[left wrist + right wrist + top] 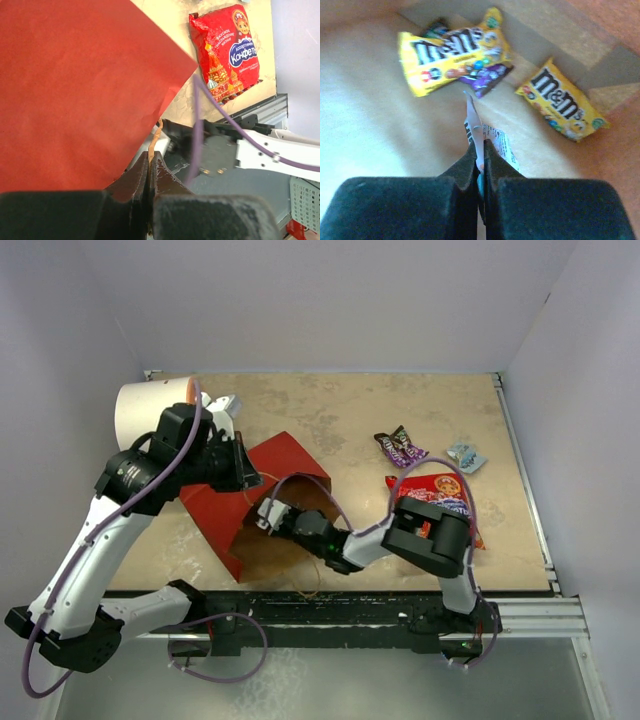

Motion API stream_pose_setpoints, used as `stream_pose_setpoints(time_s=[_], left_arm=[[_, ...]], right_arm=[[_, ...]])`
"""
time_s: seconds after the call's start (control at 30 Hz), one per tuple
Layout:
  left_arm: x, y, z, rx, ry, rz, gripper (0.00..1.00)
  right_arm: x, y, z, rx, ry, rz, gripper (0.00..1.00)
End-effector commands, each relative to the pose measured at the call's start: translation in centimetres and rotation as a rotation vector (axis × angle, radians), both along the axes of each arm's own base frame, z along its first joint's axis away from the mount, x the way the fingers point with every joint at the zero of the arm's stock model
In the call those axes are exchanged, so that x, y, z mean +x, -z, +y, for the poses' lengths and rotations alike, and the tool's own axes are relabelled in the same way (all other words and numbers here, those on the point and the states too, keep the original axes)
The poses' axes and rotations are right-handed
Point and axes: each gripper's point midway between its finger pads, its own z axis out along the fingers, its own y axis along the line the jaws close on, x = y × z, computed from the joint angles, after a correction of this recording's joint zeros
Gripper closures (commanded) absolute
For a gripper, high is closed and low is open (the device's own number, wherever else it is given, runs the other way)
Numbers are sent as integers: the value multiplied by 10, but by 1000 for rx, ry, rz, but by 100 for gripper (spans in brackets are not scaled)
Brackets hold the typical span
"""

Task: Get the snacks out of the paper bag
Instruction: Take out the snack from the paper bag, then place the snack at the center of the board.

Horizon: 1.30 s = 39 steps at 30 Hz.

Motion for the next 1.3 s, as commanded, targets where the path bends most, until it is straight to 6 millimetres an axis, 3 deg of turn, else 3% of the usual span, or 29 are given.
stream_pose_setpoints(time_s=[0.0,0.17,0.37,0.47,0.53,0.63,0.73,0.8,0.87,1.0,1.07,1.17,1.27], left_arm=[[5,-11,-8,-63,-8,-36,100],[3,-7,-7,-54,14,-41,100],[7,4,-3,1,29,-62,100],[12,7,-2,22,28,-72,100],[15,6,-4,22,34,-82,100],[18,4,-7,18,49,-93,100],[18,2,-7,22,56,-102,100],[16,0,-5,20,56,-109,100],[13,-2,-5,9,54,-111,100],[7,-6,-6,-27,52,-108,100],[6,-10,-9,-52,53,-109,100],[6,-14,-12,-79,47,-113,100],[8,-14,-13,-90,37,-107,100]], right_arm=[[-65,-45,2,143,-244,129,100],[-117,-93,-29,171,-400,272,100],[-147,-153,-87,51,-398,388,100],[-149,-191,-119,60,-345,384,100],[-128,-208,-149,82,-142,392,100],[-73,-248,-205,258,353,384,100],[-35,-274,-247,303,692,257,100],[-9,-283,-268,299,895,153,100],[28,-280,-276,231,1001,94,100],[110,-265,-297,122,1124,113,100],[146,-245,-317,22,1224,133,100],[186,-198,-358,-104,1380,205,100],[207,-147,-404,-190,1499,308,100]])
